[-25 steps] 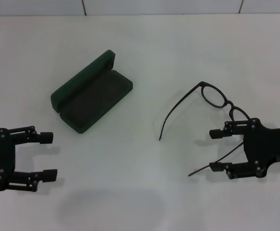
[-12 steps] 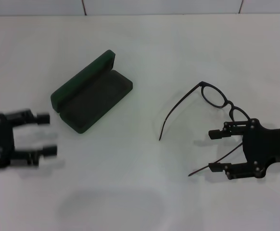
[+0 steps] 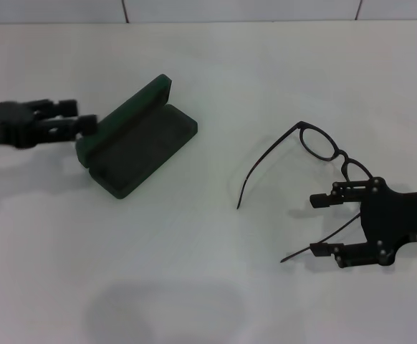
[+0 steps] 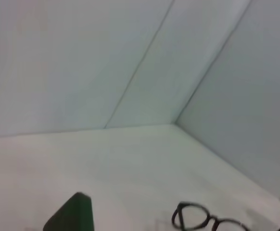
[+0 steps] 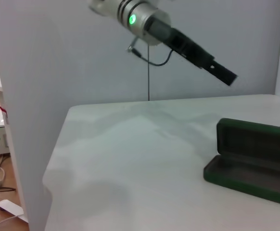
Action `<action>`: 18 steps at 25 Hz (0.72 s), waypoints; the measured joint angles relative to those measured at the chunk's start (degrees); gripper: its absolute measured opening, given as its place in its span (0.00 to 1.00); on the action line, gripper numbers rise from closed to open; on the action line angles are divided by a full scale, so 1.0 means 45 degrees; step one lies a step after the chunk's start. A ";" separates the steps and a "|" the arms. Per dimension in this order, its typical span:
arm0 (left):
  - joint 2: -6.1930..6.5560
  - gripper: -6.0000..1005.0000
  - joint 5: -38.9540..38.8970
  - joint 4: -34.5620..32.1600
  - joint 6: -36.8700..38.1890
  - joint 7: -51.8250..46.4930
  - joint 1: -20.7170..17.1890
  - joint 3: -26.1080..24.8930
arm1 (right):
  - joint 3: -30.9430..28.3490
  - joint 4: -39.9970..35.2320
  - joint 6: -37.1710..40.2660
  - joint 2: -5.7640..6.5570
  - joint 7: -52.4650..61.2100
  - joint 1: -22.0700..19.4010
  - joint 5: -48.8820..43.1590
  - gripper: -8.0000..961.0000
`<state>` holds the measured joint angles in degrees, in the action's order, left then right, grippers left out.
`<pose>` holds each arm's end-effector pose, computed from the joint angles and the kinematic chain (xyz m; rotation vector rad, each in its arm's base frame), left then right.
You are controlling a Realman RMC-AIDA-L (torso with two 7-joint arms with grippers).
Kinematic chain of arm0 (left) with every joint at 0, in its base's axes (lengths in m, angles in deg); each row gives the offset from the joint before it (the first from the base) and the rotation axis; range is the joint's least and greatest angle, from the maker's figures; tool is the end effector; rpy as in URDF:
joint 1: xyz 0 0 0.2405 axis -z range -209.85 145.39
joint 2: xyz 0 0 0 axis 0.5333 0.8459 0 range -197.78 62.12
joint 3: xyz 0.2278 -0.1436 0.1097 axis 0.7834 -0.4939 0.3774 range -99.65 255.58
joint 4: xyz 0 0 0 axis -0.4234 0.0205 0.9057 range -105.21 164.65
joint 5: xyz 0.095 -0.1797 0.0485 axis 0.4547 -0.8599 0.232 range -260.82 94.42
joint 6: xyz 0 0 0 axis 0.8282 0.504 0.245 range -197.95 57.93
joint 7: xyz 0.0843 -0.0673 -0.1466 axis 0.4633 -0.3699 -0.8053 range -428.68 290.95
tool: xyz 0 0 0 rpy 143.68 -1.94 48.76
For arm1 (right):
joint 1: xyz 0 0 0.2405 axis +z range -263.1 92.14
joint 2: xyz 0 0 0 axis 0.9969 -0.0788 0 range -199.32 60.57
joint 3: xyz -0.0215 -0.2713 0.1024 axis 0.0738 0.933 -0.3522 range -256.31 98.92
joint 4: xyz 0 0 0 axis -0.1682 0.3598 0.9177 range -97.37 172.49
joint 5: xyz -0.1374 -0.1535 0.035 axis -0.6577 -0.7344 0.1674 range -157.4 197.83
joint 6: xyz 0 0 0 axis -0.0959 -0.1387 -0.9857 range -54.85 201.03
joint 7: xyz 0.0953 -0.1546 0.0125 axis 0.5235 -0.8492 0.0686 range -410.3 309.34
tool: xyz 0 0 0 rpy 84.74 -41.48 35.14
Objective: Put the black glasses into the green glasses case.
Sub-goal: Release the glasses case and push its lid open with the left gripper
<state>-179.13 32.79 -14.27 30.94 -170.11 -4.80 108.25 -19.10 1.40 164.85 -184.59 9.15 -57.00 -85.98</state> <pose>-0.3021 0.3499 0.0463 -2.5867 -1.0346 -0.7708 0.2695 0.3244 -0.0663 -2.9758 0.0246 0.5850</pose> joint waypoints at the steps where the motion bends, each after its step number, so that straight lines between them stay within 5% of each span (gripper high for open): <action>1: -0.0008 0.87 0.0278 -0.0156 -0.0046 -0.0256 0.0182 0.0055 | 0.0000 0.0004 -0.0044 -0.0001 0.0001 0.0000 0.0007 0.73; 10: -0.0867 0.87 0.3171 -0.3510 -0.1760 -0.3618 0.1584 0.0651 | 0.0071 0.0036 -0.0158 -0.0038 0.0002 0.0088 0.0038 0.73; 18: -0.0783 0.87 0.4748 -0.4208 -0.3124 -0.5419 0.2249 0.4039 | 0.0075 -0.0012 -0.0272 -0.0042 0.0018 0.0097 0.0071 0.73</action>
<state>-182.65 54.15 -33.21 16.88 -194.50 5.32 126.43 -18.76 1.35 163.63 -184.78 9.23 -56.56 -85.66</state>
